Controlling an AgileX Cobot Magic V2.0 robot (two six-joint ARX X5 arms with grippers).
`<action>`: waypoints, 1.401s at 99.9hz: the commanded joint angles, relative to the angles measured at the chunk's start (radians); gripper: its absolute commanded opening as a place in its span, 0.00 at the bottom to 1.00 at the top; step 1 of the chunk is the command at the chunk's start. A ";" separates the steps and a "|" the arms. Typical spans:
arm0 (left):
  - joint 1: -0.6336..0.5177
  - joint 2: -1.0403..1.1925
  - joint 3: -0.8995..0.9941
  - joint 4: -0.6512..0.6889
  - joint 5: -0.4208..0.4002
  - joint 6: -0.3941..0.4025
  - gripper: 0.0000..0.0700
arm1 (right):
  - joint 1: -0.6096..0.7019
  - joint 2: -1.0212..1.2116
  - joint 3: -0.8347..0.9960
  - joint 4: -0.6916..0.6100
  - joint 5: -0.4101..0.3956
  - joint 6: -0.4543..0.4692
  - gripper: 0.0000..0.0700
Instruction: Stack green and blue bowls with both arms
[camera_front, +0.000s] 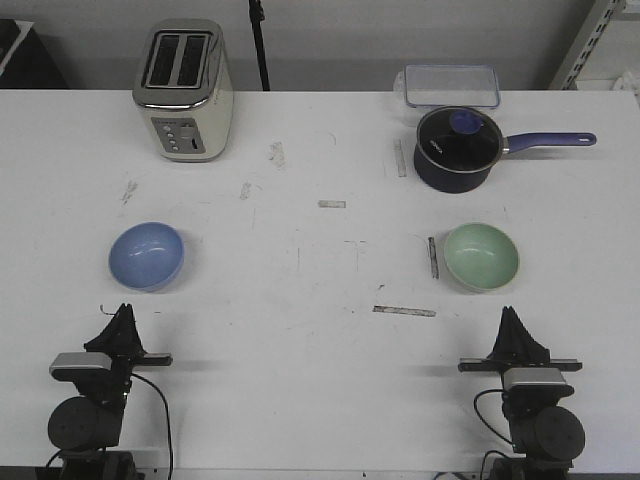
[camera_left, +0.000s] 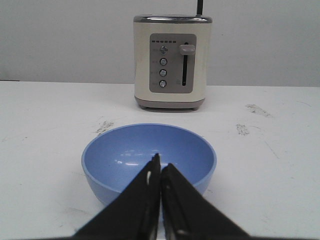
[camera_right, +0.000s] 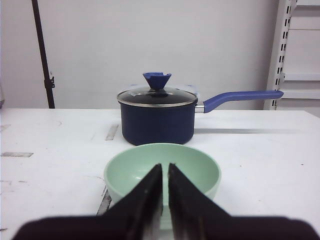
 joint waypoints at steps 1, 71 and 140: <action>0.000 -0.002 -0.021 0.014 0.005 -0.005 0.00 | 0.000 0.000 -0.002 0.009 0.003 0.013 0.02; 0.000 -0.002 -0.021 0.014 0.005 -0.005 0.00 | 0.000 0.002 0.059 0.004 0.003 -0.036 0.02; 0.000 -0.002 -0.021 0.014 0.005 -0.005 0.00 | 0.000 0.608 0.650 -0.512 -0.057 0.018 0.02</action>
